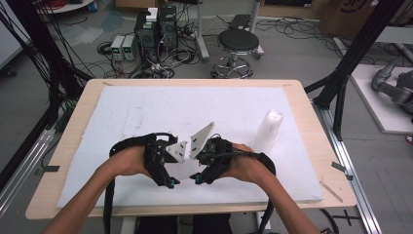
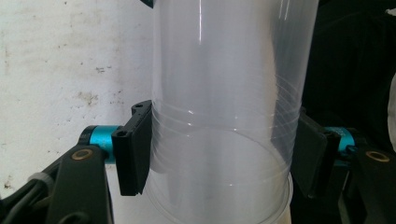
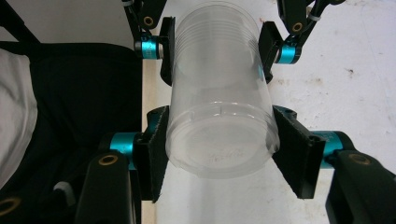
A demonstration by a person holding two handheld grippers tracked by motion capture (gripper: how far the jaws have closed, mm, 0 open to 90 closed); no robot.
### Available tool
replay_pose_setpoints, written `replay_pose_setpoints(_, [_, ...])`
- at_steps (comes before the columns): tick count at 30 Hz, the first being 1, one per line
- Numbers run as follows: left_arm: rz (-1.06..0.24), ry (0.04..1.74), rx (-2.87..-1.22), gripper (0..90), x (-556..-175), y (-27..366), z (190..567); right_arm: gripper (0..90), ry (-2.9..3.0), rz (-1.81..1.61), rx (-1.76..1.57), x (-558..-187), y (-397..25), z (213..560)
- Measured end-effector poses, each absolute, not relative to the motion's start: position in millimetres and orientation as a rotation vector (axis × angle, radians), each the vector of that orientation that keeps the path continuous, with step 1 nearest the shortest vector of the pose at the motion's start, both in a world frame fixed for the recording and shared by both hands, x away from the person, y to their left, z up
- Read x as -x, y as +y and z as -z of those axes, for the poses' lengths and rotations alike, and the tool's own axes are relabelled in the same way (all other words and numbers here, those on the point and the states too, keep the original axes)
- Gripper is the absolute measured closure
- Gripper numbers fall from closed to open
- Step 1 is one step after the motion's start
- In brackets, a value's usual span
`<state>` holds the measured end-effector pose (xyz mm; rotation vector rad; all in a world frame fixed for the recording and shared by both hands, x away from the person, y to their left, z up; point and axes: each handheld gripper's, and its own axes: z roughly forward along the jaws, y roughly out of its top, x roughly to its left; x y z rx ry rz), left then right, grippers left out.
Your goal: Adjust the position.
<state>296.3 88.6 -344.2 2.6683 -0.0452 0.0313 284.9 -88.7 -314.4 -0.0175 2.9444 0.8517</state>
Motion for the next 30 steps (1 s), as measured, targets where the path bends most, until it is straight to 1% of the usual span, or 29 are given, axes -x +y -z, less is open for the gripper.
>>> replay_pose_setpoints(6, [-0.027, -0.048, -2.664, 32.3, -296, 88, 344, 42.4, 2.951, -0.855, 0.018, -285, -90, 314])
replay_pose_setpoints(8, [-0.03, -0.046, -2.661, 30.7, -296, 88, 345, 42.6, 2.948, -0.857, 0.016, -285, -90, 314])
replay_pose_setpoints(10, [0.001, -0.024, -2.634, 25.2, -297, 89, 347, 42.6, 2.947, -0.858, 0.013, -285, -90, 314])
replay_pose_setpoints(11, [0.008, -0.019, -2.612, 19.3, -297, 89, 348, 42.7, 2.949, -0.861, 0.007, -285, -91, 314])
replay_pose_setpoints(12, [-0.015, -0.003, -2.591, 10.9, -297, 90, 349, 42.7, 2.946, -0.864, 0.008, -285, -91, 314])
replay_pose_setpoints(15, [-0.01, 0.038, -2.565, 1.6, -300, 93, 352, 42.8, 2.948, -0.862, 0.007, -285, -92, 314])
replay_pose_setpoints(19, [0.01, 0.036, -2.552, 1.7, -299, 95, 352, 42.8, 2.949, -0.865, -0.002, -285, -94, 315])
replay_pose_setpoints(24, [-0.011, 0.049, -2.525, 1.7, -298, 102, 349, 42.8, 2.936, -0.884, -0.016, -286, -98, 315])
replay_pose_setpoints(30, [-0.057, 0.108, -2.357, 1.7, -294, 123, 351, 42.7, 2.896, -1.001, -0.052, -286, -113, 320])
